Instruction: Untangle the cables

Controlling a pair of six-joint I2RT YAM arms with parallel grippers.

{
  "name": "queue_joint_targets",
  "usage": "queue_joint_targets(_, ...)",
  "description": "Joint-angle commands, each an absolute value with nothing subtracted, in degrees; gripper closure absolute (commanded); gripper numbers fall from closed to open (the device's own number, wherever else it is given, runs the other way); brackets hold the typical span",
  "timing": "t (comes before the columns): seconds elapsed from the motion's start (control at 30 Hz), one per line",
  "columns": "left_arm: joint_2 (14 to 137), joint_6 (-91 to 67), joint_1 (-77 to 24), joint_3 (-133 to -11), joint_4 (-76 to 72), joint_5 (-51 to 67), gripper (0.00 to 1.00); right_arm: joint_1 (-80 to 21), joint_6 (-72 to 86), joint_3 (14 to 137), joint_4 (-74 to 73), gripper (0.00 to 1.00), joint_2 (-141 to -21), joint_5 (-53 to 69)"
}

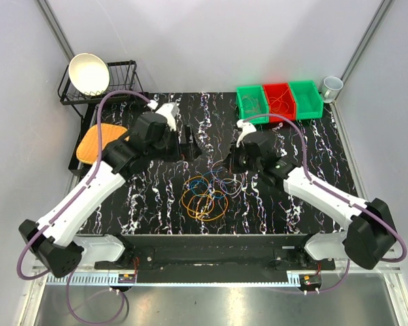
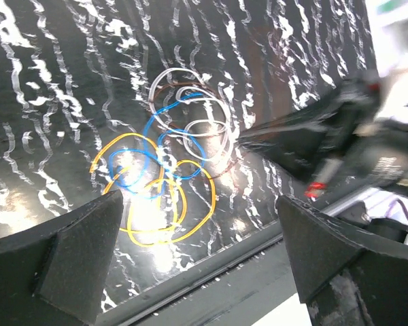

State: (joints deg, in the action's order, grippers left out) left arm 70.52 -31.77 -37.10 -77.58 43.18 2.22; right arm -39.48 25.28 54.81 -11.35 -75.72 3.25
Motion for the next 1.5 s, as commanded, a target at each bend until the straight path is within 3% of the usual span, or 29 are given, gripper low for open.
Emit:
queue_joint_targets(0.0, 66.98, -30.85, -36.83, -74.36, 42.89, -3.07, 0.01, -39.64, 22.77, 62.21, -13.88, 1.0, -72.95, -1.84)
queue_joint_targets(0.57, 54.32, -29.35, -36.83, -60.3, 49.39, -14.41, 0.01, -26.72, 20.04, 85.33, -22.32, 1.0, -75.23, 1.67)
queue_joint_targets(1.07, 49.57, -29.62, -36.74, -50.89, 47.2, -16.44, 0.02, -20.83, 13.27, 112.04, -27.68, 1.0, -82.44, -5.1)
queue_joint_targets(1.47, 49.13, -29.27, -36.74, -49.66, 45.53, -17.05, 0.01, -20.04, 8.97, 146.93, -35.77, 1.0, -96.32, -7.03)
